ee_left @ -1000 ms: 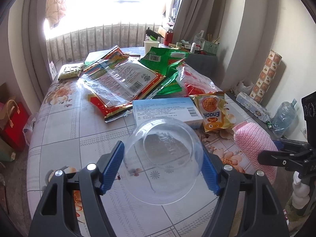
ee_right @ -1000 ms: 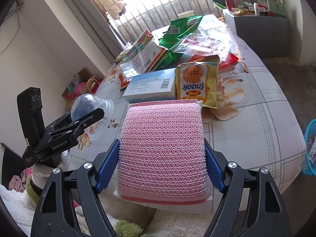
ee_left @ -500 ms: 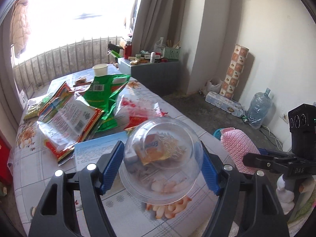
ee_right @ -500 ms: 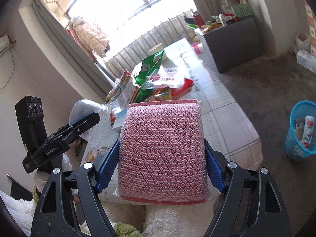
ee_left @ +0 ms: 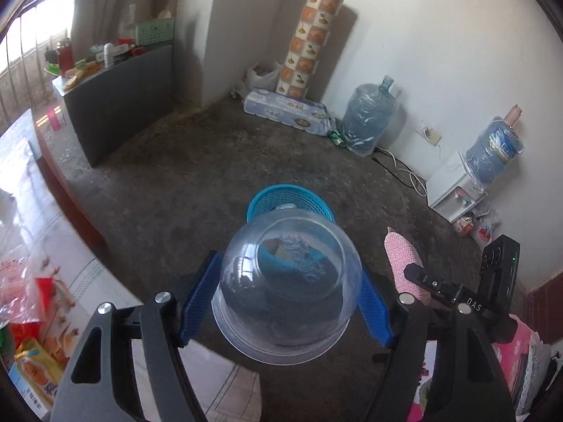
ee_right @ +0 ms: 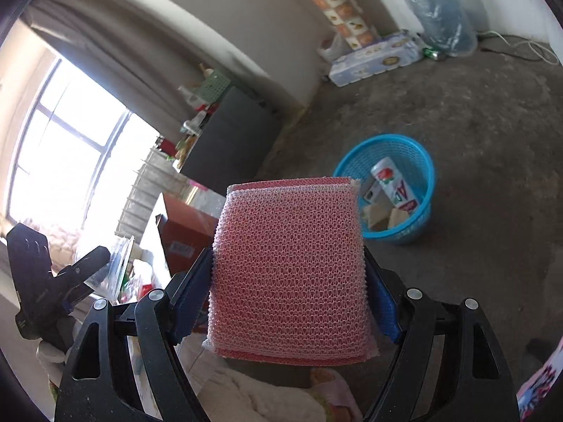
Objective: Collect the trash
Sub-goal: 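Open both tools over the blue wastebasket to drop dome and scrubber, then move both tools back toward the table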
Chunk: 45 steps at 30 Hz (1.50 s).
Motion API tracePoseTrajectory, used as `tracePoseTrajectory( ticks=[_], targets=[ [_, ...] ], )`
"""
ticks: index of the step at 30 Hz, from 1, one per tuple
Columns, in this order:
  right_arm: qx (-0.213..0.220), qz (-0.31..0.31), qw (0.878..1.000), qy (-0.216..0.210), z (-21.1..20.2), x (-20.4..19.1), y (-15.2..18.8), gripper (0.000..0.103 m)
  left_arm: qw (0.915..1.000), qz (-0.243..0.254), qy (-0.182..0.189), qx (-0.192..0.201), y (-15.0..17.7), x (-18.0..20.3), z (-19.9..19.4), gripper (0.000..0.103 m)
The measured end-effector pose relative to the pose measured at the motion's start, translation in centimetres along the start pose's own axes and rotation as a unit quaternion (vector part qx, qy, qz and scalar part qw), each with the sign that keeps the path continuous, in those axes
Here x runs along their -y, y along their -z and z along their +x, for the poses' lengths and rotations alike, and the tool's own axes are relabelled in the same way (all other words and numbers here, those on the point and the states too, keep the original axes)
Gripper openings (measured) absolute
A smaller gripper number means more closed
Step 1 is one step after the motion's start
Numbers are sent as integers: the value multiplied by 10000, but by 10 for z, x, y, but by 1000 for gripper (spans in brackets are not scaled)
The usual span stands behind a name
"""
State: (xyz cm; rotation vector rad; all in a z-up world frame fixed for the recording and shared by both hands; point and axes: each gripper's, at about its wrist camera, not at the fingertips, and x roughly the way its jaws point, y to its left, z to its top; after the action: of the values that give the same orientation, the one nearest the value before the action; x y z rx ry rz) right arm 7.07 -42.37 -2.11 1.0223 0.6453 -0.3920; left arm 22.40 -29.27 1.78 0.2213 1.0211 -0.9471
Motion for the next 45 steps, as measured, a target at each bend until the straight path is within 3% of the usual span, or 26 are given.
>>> tracePoseTrajectory(
  ticks=[5,9,11,12,14,19,25,32,36,41,45],
  targets=[
    [-129,619,9978,184,45,42,-19,75,9980,234,126,-576,-38,34,94,72],
    [-256,916,9951,280,92,63,-45,77,9973,116,143,-709,-64,42,155,72],
    [-266,1007,9942,279,113,72,-57,79,9970,-81,295,-714,-76,41,185,77],
    [-234,1019,9939,340,125,77,-62,79,9966,-189,341,-731,-82,38,197,85],
    [-193,1217,9909,533,143,87,-66,84,9961,-511,321,-650,-88,30,216,87],
    [-292,1573,9849,666,170,109,-63,84,9914,-993,355,-772,-87,12,234,87],
    [-270,1594,9846,668,164,119,-49,84,9935,-881,404,-600,-83,4,206,87],
    [-97,1436,9884,489,115,104,-16,84,9960,-613,582,-276,-62,1,130,87],
    [-70,1108,9934,296,76,81,14,84,9978,-453,483,-18,-26,-5,68,87],
    [-304,511,9980,235,57,42,40,84,9951,-558,712,408,38,-22,-22,87],
    [-381,-108,9990,-187,51,-9,40,84,9927,-711,429,872,96,-49,-91,87]
  ],
)
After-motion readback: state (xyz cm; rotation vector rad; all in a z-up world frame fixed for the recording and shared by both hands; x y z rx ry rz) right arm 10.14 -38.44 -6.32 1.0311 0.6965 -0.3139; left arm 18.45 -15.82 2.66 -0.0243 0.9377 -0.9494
